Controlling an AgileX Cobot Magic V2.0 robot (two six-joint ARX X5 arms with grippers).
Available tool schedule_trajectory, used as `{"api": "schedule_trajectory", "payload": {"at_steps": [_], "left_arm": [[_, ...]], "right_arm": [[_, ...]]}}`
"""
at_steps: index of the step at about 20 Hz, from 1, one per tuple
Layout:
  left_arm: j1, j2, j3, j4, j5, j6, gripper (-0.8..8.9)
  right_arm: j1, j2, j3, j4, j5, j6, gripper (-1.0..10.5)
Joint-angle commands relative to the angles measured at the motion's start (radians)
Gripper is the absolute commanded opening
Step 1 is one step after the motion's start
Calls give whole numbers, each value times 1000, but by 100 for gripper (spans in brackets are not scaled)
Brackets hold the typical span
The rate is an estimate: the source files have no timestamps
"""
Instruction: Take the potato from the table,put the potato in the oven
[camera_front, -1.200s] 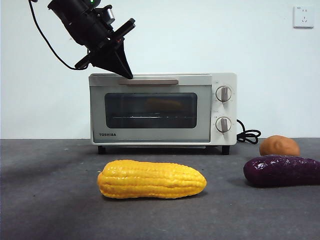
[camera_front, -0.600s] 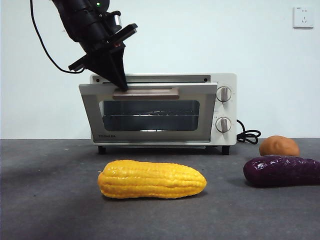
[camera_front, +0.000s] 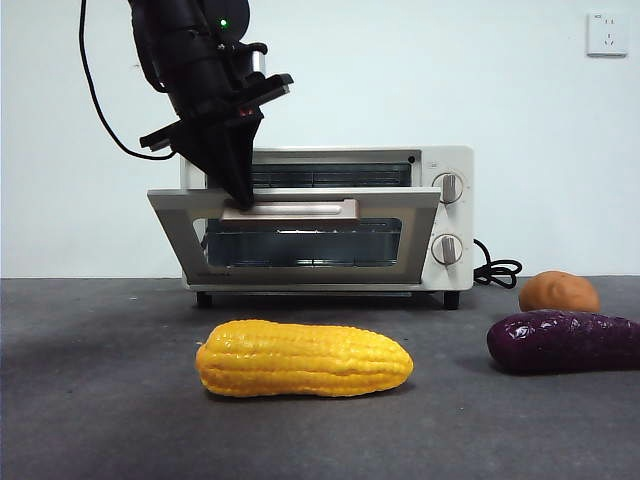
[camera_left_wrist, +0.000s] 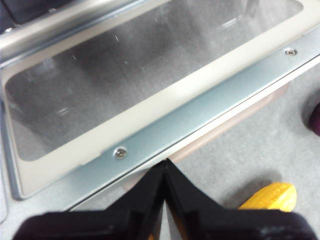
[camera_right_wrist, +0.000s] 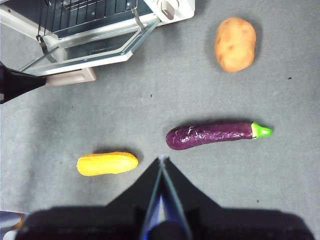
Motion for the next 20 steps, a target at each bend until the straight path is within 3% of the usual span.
{"api": "schedule_trajectory", "payload": {"at_steps": [1,20], "left_arm": [[9,42,-15,60,-66,0,-6],[-50,132,-17,-28,-66,-15,-6]], "right_arm": [[1,2,6,-7,0,-14,-2],[0,2,6,-15,0,-45,-2]]}}
